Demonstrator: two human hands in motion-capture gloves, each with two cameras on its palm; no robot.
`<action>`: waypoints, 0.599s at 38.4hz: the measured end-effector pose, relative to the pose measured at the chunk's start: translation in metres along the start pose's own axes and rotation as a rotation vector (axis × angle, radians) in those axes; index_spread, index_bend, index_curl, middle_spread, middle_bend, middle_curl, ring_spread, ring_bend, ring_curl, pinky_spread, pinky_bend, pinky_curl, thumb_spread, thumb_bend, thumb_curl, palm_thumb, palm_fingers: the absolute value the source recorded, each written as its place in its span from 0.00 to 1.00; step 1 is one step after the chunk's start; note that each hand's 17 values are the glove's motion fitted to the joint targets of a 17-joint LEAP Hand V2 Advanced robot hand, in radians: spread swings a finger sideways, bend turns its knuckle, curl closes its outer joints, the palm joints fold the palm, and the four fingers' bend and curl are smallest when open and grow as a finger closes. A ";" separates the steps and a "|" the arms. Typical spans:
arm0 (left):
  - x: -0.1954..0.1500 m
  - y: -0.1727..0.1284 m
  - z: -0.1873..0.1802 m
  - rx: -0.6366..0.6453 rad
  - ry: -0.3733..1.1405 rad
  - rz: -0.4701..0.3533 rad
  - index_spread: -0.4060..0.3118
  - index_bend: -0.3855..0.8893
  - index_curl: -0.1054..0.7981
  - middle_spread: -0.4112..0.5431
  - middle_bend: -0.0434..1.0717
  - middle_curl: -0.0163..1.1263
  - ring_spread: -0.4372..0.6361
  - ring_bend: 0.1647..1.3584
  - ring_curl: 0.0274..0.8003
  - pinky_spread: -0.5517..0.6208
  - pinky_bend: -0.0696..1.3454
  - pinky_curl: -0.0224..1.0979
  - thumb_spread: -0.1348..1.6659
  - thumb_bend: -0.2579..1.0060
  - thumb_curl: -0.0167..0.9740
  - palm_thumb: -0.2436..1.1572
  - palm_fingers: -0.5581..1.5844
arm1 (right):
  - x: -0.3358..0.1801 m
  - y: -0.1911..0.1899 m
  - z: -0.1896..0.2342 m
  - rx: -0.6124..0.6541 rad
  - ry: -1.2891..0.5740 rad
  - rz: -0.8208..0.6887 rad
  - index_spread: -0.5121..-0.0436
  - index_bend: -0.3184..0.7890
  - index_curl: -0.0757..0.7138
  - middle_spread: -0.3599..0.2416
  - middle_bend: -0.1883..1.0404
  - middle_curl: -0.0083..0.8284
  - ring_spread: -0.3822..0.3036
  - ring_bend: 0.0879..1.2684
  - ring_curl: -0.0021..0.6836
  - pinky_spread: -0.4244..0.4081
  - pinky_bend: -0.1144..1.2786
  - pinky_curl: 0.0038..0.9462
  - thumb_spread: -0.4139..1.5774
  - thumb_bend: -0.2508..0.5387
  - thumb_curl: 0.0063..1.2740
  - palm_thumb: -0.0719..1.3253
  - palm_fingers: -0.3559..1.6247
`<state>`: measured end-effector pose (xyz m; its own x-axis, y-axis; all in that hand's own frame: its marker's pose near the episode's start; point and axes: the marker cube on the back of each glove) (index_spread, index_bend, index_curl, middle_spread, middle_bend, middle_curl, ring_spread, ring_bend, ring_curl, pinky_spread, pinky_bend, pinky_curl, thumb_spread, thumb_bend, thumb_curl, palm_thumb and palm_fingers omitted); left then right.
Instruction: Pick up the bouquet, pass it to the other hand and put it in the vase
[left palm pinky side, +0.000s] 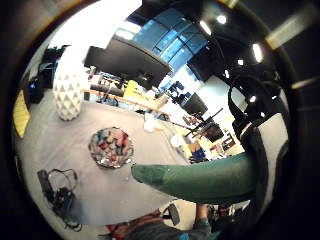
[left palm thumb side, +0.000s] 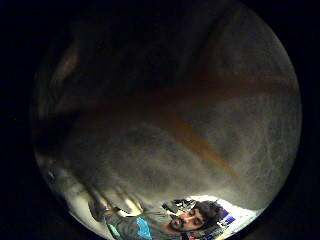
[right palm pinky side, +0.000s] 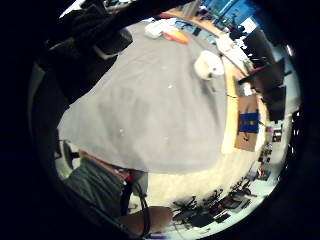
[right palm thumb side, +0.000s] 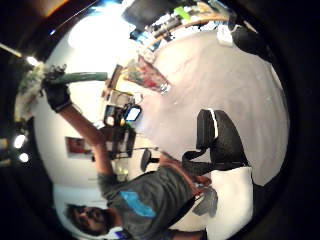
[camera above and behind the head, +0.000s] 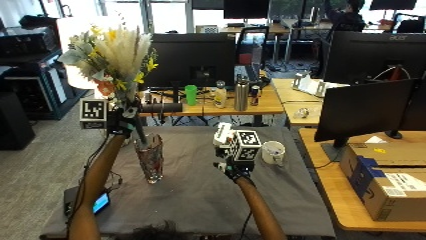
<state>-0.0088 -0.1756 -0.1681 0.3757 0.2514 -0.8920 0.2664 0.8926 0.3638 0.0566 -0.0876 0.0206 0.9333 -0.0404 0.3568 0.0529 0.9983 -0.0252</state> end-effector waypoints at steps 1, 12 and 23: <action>-0.002 -0.003 -0.007 0.018 -0.006 -0.010 0.11 0.47 0.69 0.04 0.58 0.55 0.06 0.54 0.59 0.10 0.46 0.44 0.74 0.19 0.27 0.49 0.88 | 0.003 0.001 -0.004 0.020 0.033 0.010 0.48 0.41 0.61 0.58 0.37 0.51 0.68 0.21 0.50 0.83 0.43 0.40 0.78 0.28 0.41 0.66 0.49; -0.051 -0.031 -0.033 0.108 -0.060 -0.037 0.11 0.47 0.72 0.04 0.58 0.56 0.06 0.54 0.59 0.10 0.46 0.43 0.74 0.19 0.26 0.49 0.88 | 0.012 -0.001 -0.027 0.204 0.263 0.043 0.43 0.41 0.57 0.61 0.33 0.50 0.75 0.16 0.48 0.88 0.43 0.40 0.80 0.29 0.39 0.62 0.46; -0.132 -0.042 -0.008 0.006 -0.042 -0.200 0.12 0.45 0.73 0.06 0.55 0.55 0.07 0.49 0.57 0.14 0.39 0.41 0.73 0.19 0.26 0.49 0.81 | 0.003 0.002 -0.029 0.204 0.293 0.025 0.42 0.42 0.54 0.63 0.31 0.49 0.77 0.13 0.47 0.90 0.41 0.39 0.80 0.30 0.38 0.62 0.47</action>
<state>-0.0765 -0.2435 -0.0678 0.3518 0.0534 -0.9345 0.3448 0.9208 0.1824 0.0700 -0.0866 -0.0056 0.9972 0.0031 0.0751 -0.0156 0.9858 0.1670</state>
